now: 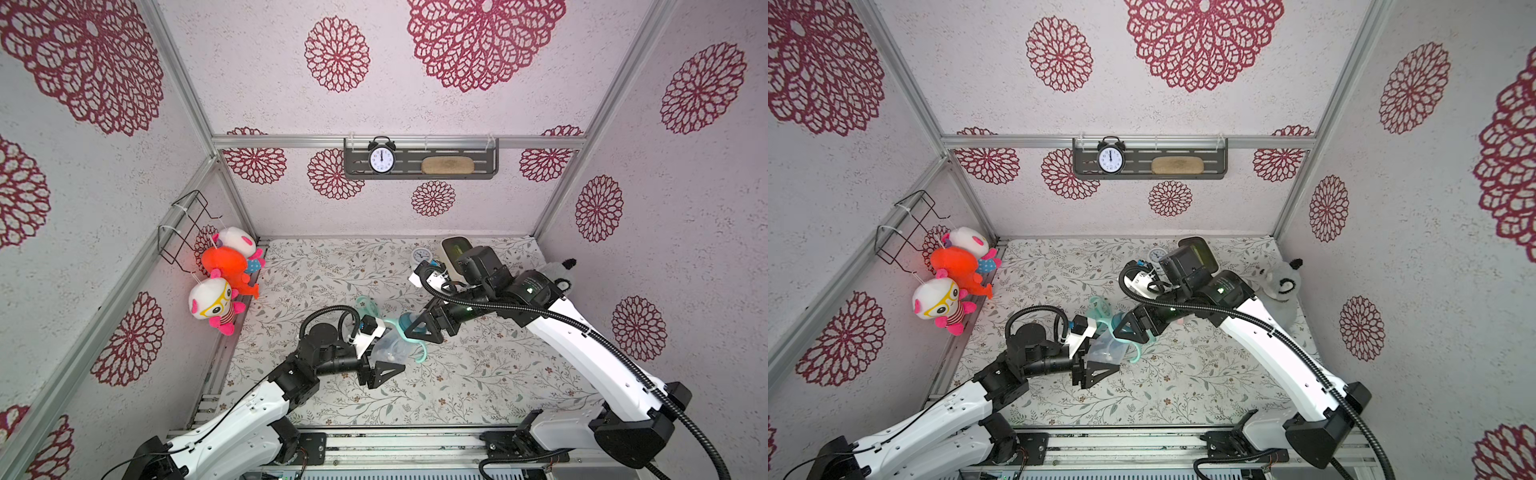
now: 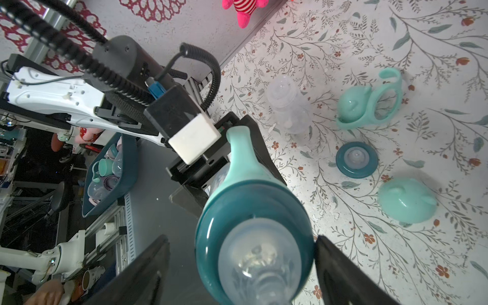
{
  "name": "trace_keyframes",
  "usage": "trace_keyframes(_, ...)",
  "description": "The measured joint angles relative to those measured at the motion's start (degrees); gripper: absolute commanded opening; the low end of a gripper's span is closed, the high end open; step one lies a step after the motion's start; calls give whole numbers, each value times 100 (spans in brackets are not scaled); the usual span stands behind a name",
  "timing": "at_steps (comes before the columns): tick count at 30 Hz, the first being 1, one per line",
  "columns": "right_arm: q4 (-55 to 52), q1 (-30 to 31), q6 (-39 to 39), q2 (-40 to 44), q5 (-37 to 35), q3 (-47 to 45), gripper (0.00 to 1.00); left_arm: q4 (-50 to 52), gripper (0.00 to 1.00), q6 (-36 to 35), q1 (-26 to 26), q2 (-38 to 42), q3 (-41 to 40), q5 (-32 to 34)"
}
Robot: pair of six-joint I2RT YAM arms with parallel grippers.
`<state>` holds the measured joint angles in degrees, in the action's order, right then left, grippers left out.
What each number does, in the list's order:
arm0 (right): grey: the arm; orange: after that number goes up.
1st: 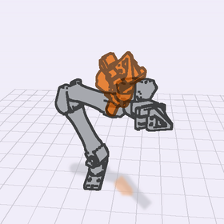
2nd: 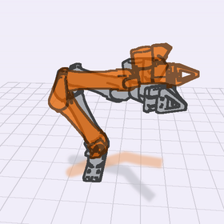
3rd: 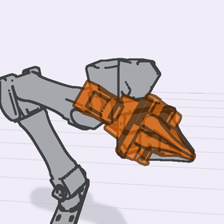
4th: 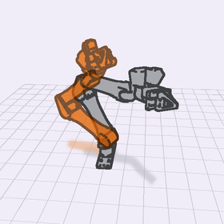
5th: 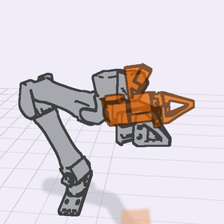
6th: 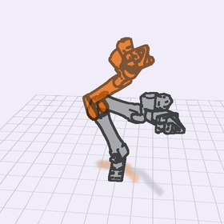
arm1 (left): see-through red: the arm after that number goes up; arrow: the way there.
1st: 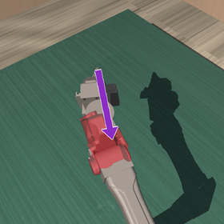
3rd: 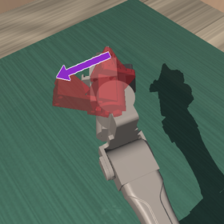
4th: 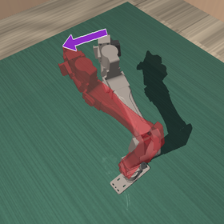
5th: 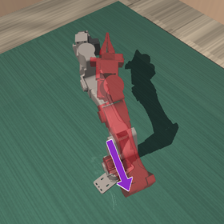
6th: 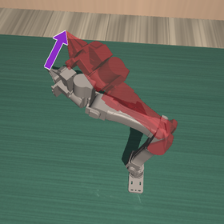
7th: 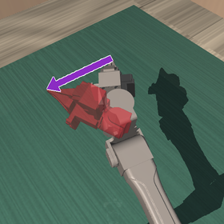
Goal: Assemble the baby bottles
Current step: Screw the nipple onto the baby bottle.
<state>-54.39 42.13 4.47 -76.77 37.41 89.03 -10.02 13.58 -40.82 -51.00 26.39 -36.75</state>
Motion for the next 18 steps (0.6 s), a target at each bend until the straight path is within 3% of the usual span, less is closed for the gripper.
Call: trace_keyframes(18, 138, -11, -20, -2, 66, -133, 78, 48, 0, 9, 0, 0, 2, -26)
